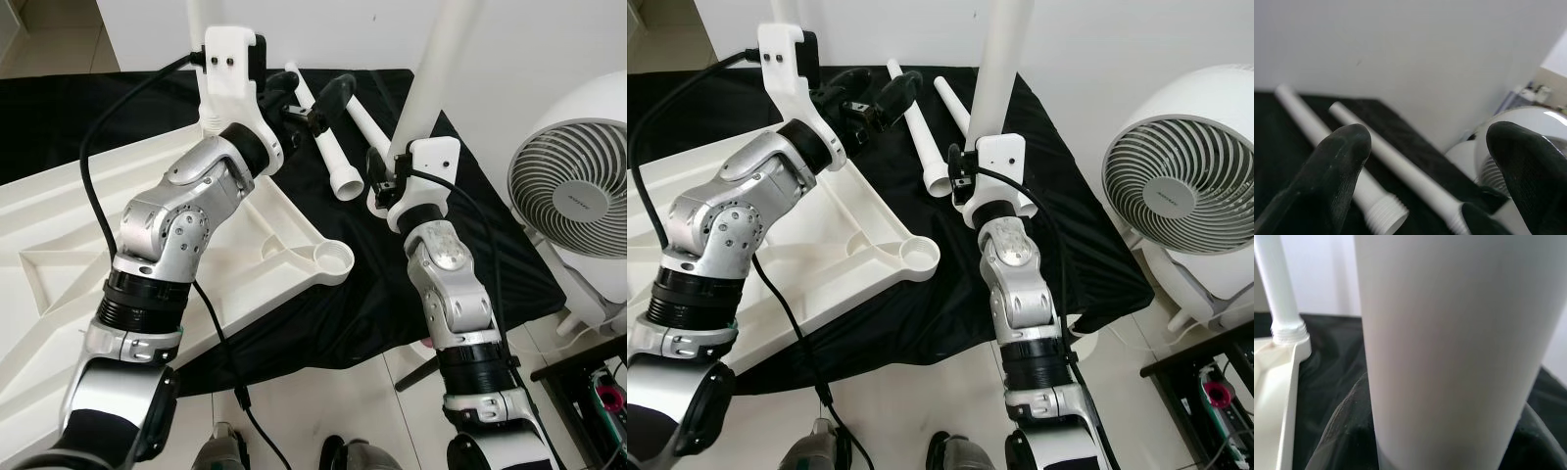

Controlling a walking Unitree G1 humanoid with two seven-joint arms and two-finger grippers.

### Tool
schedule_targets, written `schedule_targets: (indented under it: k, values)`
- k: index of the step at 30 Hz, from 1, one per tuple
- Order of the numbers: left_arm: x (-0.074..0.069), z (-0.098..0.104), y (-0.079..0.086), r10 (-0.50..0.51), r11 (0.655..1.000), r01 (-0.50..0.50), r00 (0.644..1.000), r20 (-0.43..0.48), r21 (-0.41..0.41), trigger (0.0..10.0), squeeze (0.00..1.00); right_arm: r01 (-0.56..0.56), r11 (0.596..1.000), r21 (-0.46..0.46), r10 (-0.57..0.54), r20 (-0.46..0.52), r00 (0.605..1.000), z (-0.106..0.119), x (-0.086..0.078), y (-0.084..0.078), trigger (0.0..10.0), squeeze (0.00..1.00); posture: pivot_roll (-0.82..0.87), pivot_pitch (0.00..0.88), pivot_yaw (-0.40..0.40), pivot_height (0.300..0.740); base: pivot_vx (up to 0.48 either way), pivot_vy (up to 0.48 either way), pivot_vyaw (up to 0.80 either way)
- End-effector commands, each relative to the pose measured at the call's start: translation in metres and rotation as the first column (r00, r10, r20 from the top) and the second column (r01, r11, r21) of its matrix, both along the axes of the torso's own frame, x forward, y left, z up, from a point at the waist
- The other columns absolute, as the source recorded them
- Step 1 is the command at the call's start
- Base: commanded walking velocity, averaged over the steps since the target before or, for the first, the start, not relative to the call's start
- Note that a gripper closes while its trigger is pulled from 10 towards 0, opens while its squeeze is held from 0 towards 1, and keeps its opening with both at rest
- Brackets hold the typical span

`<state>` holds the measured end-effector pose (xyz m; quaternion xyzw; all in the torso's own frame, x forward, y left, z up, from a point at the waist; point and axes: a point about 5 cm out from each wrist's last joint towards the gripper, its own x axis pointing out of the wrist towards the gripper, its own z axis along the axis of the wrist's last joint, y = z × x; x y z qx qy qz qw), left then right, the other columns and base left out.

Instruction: Building children table

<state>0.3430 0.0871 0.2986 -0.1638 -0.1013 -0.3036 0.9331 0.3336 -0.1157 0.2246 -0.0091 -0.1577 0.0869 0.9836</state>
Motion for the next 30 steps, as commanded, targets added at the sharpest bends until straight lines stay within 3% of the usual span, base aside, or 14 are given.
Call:
schedule_targets:
  k: [1, 6, 14, 23, 26, 28, 30]
  values:
    - [0.006, -0.015, 0.008, 0.082, 0.997, -0.082, 0.995, -0.064, -0.007, 10.0, 0.0, -0.02, 0.999, 0.028, 0.019, 0.018, 1.0, 0.002, -0.003, -0.003, 10.0, 0.0, 0.1, 0.131, -0.064, 0.74, 0.0, 0.0, 0.0]
    - [0.006, -0.025, 0.021, 0.112, 0.99, -0.121, 0.987, -0.118, -0.07, 10.0, 0.0, -0.024, 0.998, 0.055, 0.024, 0.006, 1.0, 0.0, -0.004, -0.003, 10.0, 0.0, 0.11, 0.14, -0.064, 0.74, 0.0, 0.0, 0.0]
    - [0.009, -0.032, 0.049, 0.265, 0.964, -0.267, 0.961, -0.079, -0.006, 10.0, 0.0, -0.028, 0.996, 0.087, 0.03, -0.02, 0.999, -0.004, -0.002, -0.006, 10.0, 0.0, 0.12, 0.15, -0.075, 0.74, 0.0, 0.0, 0.0]
    - [0.006, -0.041, 0.052, 0.35, 0.936, -0.349, 0.937, -0.017, 0.043, 10.0, 0.0, -0.028, 0.997, 0.078, 0.029, -0.011, 1.0, -0.008, -0.003, -0.004, 10.0, 0.0, 0.12, 0.143, -0.073, 0.74, 0.0, 0.0, 0.0]
    - [0.002, -0.046, 0.052, 0.391, 0.915, -0.393, 0.92, 0.042, 0.094, 10.0, 0.0, -0.024, 0.998, 0.061, 0.024, 0.007, 1.0, -0.009, -0.004, -0.003, 10.0, 0.0, 0.12, 0.136, -0.069, 0.74, 0.0, 0.0, 0.0]
    - [-0.002, -0.053, 0.05, 0.436, 0.883, -0.444, 0.896, 0.083, 0.155, 10.0, 0.0, -0.025, 0.999, 0.04, 0.025, 0.016, 1.0, -0.012, -0.007, -0.001, 10.0, 0.0, 0.12, 0.122, -0.055, 0.74, 0.0, 0.0, 0.0]
    - [-0.005, -0.059, 0.05, 0.454, 0.872, -0.462, 0.887, 0.084, 0.161, 10.0, 0.0, -0.028, 0.999, 0.024, 0.028, 0.019, 0.999, -0.014, -0.009, 0.001, 10.0, 0.0, 0.11, 0.119, -0.05, 0.74, 0.0, 0.0, 0.0]
